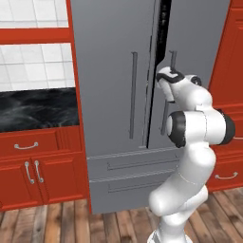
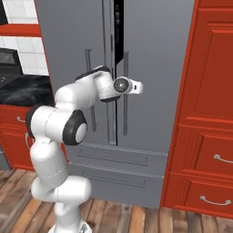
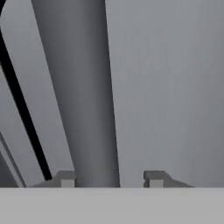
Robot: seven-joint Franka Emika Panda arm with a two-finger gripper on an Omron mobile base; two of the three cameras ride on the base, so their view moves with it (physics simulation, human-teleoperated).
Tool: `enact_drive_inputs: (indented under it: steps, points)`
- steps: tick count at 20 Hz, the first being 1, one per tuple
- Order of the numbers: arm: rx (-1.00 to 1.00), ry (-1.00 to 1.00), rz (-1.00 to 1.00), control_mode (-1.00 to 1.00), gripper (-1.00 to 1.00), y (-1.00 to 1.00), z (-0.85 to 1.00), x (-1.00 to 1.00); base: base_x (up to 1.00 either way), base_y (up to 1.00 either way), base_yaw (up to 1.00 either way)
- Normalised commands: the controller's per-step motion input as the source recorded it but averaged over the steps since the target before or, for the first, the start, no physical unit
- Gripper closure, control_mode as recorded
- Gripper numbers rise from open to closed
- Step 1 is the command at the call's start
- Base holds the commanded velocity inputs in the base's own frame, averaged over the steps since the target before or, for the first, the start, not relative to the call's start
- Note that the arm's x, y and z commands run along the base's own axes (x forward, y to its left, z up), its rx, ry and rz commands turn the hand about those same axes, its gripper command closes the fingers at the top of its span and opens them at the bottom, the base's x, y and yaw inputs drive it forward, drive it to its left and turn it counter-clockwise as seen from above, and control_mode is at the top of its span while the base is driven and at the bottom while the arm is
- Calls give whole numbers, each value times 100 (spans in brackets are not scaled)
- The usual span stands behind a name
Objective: Take the cake and donut from the fridge and place them on the empty tray on the dining counter.
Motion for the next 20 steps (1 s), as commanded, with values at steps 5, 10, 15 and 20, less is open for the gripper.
enact_drive_inputs:
  steps: [5,10,15,20]
  points:
    - [0,6,0,-100,100,-27,2,-75,0,0,0]
    - [0,0,0,-100,100,-60,0,-100,0,0,0]
    - [0,1,0,-100,100,-78,0,-100,0,0,0]
    - [0,1,0,-100,100,-86,0,-100,0,0,0]
